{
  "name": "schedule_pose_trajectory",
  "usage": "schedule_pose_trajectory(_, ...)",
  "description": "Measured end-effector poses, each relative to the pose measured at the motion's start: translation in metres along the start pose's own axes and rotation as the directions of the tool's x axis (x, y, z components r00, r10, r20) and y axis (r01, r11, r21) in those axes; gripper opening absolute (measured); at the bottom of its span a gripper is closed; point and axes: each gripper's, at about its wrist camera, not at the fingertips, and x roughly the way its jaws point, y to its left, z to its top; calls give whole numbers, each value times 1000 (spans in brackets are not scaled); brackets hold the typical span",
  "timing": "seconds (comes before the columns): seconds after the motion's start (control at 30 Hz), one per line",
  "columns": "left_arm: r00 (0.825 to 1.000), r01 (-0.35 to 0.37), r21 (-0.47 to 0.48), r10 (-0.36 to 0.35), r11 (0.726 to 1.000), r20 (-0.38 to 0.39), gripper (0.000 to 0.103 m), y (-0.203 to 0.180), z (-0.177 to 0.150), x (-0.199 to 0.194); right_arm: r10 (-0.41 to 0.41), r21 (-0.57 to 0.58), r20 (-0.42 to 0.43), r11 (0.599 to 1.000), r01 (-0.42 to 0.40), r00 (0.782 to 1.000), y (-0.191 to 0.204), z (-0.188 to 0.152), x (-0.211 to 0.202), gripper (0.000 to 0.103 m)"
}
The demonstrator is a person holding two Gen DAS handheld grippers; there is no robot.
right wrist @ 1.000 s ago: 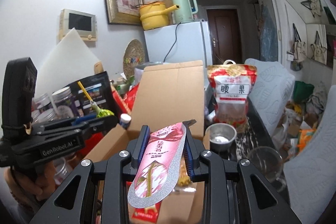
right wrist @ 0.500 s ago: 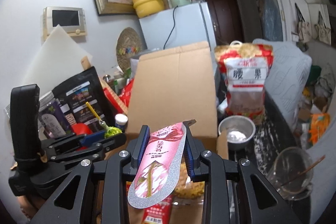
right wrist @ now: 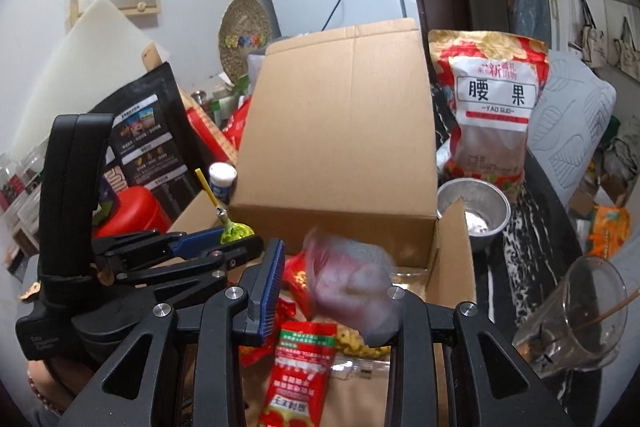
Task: Organize snacks
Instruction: 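Lower into the box and open the left gripper while the right releases the pink packet, then withdraw both grippers from the box back toward the snack pile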
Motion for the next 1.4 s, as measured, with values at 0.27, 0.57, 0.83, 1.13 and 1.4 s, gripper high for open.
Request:
schedule_pose_trajectory(0.27, 994, -25, -16, 23, 1000, -103, 26, 2, -1, 17, -18, 23, -19, 1000, 19, 1000, -6, 1, 2, 31)
schedule_pose_trajectory(0.57, 991, -53, -35, 48, 998, -128, 27, 7, -2, 17, -35, 34, -25, 999, 36, 999, -9, 1, 0, 33)
schedule_pose_trajectory(0.83, 994, -60, -23, 57, 998, -97, 27, 2, -3, 3, -44, 16, -13, 999, 44, 999, -10, 3, -9, 33)
schedule_pose_trajectory(1.13, 998, -52, -34, 51, 998, -47, 27, -3, -5, -36, -31, -6, 17, 999, 31, 999, -1, 2, -34, 33)
schedule_pose_trajectory(1.4, 996, -83, -22, 83, 996, 30, 27, -15, -14, -96, -20, -36, 76, 999, 23, 997, 18, -1, -82, 37)
